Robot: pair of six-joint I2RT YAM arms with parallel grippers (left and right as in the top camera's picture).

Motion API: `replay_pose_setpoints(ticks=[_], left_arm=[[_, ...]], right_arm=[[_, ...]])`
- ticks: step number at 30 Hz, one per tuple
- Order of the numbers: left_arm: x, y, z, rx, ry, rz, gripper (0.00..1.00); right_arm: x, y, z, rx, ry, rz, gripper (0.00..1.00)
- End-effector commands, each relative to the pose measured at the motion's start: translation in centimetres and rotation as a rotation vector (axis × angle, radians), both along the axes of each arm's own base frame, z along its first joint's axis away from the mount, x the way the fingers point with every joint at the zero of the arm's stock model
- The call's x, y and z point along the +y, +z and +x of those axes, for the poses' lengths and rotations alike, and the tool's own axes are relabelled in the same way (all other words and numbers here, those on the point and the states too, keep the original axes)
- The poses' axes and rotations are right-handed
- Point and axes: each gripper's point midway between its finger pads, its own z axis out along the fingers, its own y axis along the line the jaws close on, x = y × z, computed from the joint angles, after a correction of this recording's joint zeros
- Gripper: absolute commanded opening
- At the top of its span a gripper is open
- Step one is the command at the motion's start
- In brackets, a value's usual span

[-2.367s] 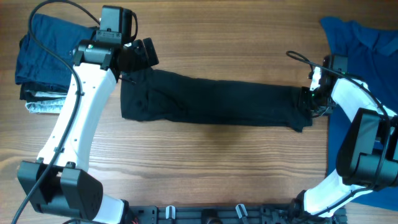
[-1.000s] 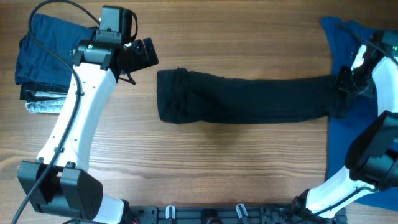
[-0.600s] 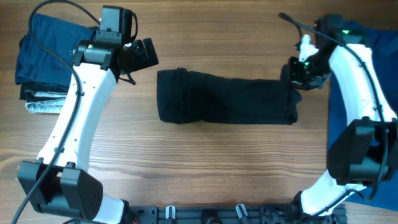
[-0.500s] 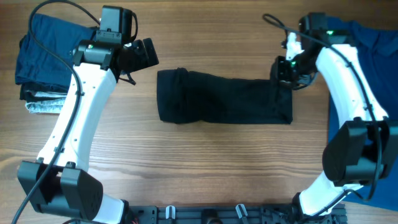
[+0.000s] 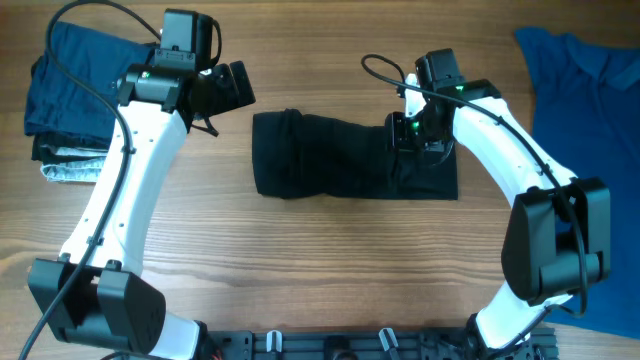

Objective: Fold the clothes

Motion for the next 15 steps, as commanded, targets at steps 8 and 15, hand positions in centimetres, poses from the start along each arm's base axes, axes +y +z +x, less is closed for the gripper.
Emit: replay_pose_setpoints(ticks=[8, 15], left_arm=[[0.4, -0.3, 0.0, 0.005, 0.015, 0.012, 1.0], [0.4, -0.3, 0.0, 0.005, 0.015, 0.012, 1.0]], right_arm=[[2.7, 0.5, -0.5, 0.001, 0.008, 0.048, 0.14], [3.9, 3.1, 0.9, -0.056, 0.049, 0.161, 0.63]])
